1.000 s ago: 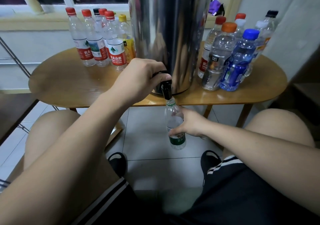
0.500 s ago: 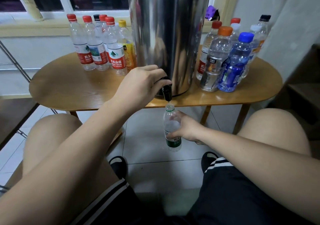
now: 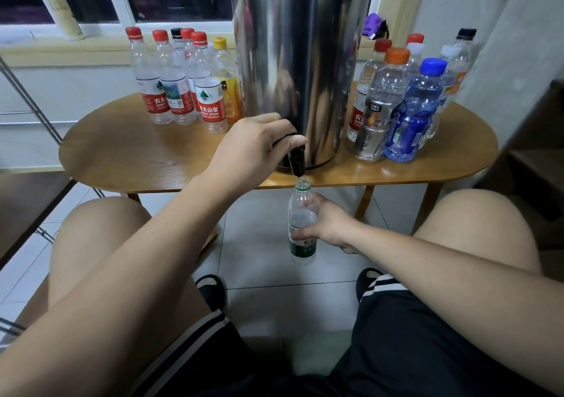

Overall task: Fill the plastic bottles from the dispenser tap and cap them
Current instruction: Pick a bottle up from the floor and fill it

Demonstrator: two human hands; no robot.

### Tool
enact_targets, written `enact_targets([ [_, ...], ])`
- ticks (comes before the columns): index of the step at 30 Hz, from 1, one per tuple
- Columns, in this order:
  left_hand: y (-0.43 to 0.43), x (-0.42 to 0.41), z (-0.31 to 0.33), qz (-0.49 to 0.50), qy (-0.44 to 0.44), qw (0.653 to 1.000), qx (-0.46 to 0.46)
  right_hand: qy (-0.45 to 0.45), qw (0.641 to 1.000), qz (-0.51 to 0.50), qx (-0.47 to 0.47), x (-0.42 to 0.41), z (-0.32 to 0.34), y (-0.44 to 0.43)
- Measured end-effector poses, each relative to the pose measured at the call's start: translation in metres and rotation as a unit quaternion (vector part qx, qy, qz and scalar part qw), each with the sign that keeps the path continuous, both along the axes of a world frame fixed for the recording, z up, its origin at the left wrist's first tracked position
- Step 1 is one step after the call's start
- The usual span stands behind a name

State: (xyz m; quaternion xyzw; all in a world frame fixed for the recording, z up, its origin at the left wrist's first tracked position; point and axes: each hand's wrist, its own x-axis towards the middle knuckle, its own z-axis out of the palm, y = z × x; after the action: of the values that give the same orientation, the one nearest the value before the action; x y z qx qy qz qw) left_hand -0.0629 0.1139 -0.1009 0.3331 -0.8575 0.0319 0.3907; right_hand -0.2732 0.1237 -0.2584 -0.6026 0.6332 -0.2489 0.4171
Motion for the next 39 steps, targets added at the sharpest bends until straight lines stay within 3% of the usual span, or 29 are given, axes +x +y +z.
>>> enact_targets([
  [19,0.001,-0.003,-0.005,0.005,0.019,1.0,-0.001,-0.004,1.0,0.004,0.002,0.004,-0.002,-0.003],
  [28,0.0,-0.007,-0.01,0.006,0.092,0.995,0.029,-0.002,1.0,0.006,0.003,0.005,-0.002,-0.003],
  [39,-0.001,-0.008,-0.012,0.002,0.121,0.991,0.062,-0.004,1.0,0.003,0.002,0.004,-0.003,-0.002],
])
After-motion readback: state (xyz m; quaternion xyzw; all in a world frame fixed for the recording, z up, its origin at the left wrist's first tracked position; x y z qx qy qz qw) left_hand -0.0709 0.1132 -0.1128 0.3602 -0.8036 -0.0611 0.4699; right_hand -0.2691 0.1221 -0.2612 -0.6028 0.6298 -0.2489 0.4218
